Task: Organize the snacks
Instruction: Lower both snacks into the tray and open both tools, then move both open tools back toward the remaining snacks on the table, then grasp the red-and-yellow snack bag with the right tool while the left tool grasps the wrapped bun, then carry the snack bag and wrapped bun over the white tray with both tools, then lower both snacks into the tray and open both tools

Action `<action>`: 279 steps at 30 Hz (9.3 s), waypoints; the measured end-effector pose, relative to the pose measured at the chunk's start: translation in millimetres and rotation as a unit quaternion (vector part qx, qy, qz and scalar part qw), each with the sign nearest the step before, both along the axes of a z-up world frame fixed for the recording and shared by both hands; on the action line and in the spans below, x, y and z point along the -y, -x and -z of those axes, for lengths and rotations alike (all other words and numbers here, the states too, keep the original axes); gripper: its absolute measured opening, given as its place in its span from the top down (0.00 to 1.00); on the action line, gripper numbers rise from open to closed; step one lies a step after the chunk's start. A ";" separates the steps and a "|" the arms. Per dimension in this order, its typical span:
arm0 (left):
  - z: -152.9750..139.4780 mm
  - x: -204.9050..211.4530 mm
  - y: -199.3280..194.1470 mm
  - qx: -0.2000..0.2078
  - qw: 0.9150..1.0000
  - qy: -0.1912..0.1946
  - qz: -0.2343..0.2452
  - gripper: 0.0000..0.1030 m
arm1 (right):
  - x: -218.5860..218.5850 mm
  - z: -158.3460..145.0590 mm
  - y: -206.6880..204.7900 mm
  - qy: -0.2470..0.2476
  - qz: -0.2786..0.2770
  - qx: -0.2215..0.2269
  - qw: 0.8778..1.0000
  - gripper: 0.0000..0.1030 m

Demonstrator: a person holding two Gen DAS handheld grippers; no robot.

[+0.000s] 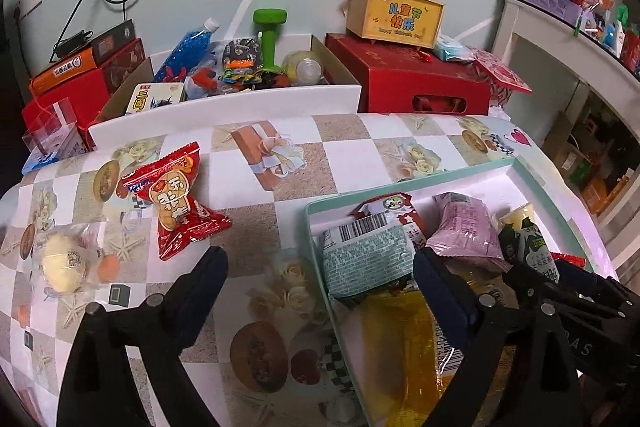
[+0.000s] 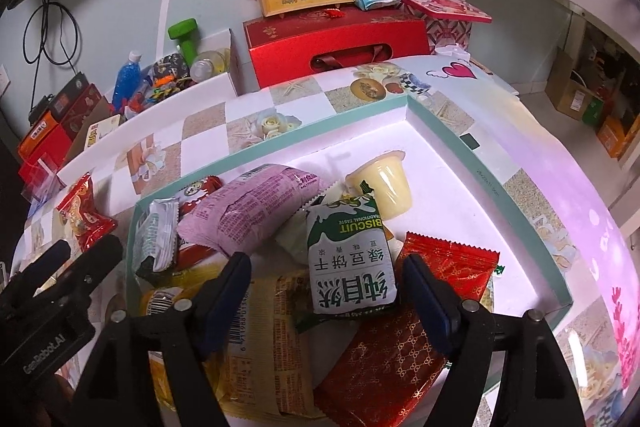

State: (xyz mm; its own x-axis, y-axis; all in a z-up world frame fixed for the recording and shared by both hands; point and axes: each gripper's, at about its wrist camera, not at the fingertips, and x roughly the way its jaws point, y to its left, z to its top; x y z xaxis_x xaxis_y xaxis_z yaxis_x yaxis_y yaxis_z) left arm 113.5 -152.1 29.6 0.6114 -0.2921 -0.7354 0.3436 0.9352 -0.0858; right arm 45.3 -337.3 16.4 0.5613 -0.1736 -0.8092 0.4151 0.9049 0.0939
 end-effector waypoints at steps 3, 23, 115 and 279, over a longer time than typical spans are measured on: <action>-0.7 1.6 1.0 0.005 1.000 -0.005 0.002 0.08 | 0.3 1.0 -0.6 -0.002 0.000 -0.002 1.000 0.11; -7.5 -27.4 -7.0 0.033 0.998 0.012 -0.053 0.01 | -5.9 -8.2 -2.4 0.019 0.003 0.024 1.000 0.00; 57.7 -221.2 -60.6 -0.039 0.966 0.080 -0.242 0.37 | -218.2 38.4 -130.0 -0.031 -0.252 0.098 0.962 0.58; -20.9 15.5 46.7 -0.010 1.000 0.012 -0.016 0.13 | 37.2 -19.9 60.0 -0.025 -0.022 0.070 0.997 0.18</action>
